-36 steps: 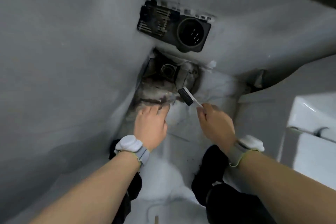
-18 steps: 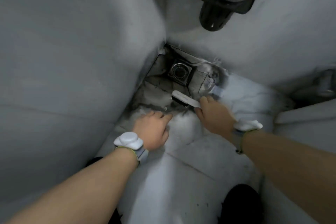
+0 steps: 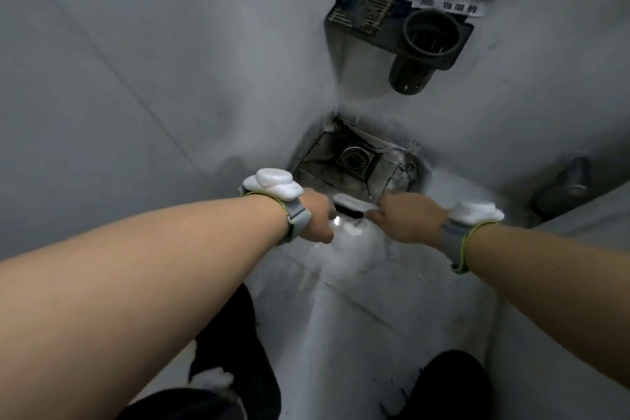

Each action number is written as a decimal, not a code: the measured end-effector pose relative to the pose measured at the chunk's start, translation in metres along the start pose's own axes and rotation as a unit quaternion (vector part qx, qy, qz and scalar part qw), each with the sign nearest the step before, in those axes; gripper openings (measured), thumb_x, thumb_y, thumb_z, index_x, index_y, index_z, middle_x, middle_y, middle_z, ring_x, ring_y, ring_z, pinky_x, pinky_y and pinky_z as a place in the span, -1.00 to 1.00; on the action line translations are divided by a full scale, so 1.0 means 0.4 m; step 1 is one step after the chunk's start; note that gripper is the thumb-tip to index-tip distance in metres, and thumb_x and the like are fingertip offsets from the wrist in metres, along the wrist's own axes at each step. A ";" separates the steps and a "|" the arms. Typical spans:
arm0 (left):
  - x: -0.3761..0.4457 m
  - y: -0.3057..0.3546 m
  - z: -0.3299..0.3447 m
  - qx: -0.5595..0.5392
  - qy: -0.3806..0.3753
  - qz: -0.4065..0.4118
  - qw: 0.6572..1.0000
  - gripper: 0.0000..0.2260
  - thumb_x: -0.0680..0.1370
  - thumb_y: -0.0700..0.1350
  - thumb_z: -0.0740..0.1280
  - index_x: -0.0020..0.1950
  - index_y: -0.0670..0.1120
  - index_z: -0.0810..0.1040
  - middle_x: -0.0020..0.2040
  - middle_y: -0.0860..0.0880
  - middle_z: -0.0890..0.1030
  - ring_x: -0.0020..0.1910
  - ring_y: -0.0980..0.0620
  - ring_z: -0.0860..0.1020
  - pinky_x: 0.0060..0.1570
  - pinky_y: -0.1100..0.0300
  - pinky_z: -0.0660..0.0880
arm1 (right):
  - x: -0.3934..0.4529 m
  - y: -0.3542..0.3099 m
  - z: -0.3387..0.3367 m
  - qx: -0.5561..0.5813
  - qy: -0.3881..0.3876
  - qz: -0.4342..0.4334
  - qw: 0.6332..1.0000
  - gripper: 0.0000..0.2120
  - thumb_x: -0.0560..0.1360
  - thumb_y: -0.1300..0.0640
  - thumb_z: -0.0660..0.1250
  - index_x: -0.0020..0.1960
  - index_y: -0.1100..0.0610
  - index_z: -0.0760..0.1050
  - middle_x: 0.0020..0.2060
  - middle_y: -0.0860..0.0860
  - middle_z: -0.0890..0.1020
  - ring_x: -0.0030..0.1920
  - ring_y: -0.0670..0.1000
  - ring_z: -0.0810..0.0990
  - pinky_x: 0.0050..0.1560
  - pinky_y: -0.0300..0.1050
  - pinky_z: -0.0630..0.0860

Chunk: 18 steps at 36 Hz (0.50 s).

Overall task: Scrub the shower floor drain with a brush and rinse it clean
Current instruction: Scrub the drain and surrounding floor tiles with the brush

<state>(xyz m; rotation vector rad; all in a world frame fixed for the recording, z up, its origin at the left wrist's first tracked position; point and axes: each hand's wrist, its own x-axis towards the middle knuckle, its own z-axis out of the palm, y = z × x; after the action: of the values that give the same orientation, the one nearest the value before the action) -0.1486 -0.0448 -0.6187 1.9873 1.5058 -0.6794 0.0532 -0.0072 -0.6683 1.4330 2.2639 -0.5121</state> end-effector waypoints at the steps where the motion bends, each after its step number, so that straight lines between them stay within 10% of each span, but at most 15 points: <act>1: 0.009 -0.007 0.020 -0.009 -0.015 -0.001 1.000 -0.52 0.53 0.11 0.31 0.45 0.07 0.45 0.36 -0.06 0.52 0.30 -0.14 0.50 0.22 0.09 0.48 | 0.002 -0.013 0.016 0.003 -0.007 0.002 1.000 -0.50 0.62 -0.27 0.03 0.01 0.12 0.51 -0.11 0.10 0.61 -0.12 0.14 0.59 -0.06 0.04 0.57; 18: 0.206 -0.151 0.452 -0.026 0.111 -0.005 0.994 -0.63 0.38 0.08 0.21 0.13 -0.01 0.52 0.07 -0.06 0.59 0.02 -0.18 0.50 -0.04 -0.03 0.42 | 0.262 0.067 0.290 0.054 0.027 -0.015 0.998 -0.63 0.60 -0.23 0.11 0.25 -0.01 0.33 -0.03 0.08 0.63 -0.04 0.19 0.64 -0.12 0.04 0.57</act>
<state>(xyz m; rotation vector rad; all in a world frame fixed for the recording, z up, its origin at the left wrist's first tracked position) -0.1988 -0.0995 -0.8129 2.0719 1.6437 -0.4304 0.0539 0.0242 -0.8240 1.4821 2.3361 -0.6196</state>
